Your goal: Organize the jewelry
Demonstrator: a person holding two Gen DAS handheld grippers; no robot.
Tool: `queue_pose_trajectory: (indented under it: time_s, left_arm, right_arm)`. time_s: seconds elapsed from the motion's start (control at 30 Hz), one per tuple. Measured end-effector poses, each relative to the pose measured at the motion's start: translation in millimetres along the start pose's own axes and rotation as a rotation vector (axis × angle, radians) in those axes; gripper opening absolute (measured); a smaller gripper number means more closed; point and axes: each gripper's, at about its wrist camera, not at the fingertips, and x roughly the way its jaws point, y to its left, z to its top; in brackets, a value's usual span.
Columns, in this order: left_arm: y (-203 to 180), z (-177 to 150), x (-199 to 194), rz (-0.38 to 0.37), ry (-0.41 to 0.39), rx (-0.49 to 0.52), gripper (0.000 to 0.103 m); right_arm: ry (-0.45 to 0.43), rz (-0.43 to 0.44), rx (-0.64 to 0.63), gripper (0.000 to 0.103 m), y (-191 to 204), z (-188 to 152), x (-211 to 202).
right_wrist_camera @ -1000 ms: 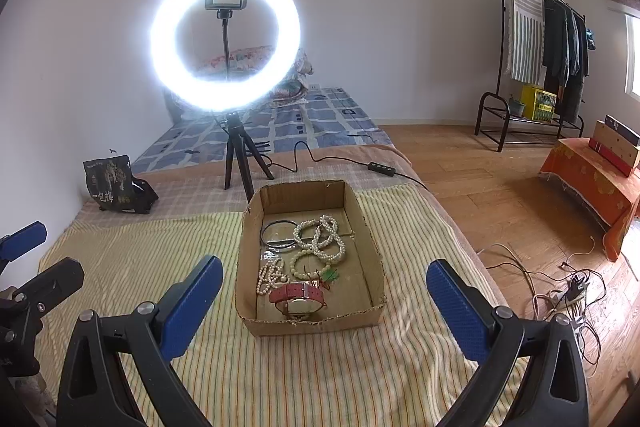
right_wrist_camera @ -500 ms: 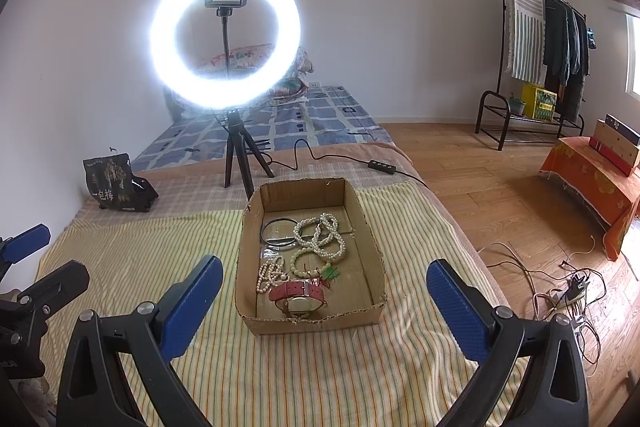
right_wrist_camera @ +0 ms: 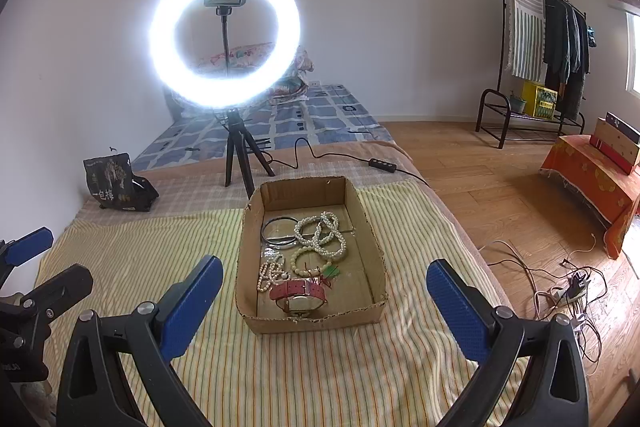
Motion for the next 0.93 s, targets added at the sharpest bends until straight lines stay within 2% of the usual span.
queue_pose_trajectory:
  time_s: [0.93]
  left_arm:
    - [-0.7,0.9,-1.6,0.006,0.010,-0.008,0.103]
  right_arm:
    - [0.027,0.012,0.004,0.103,3.8,-4.7,4.5]
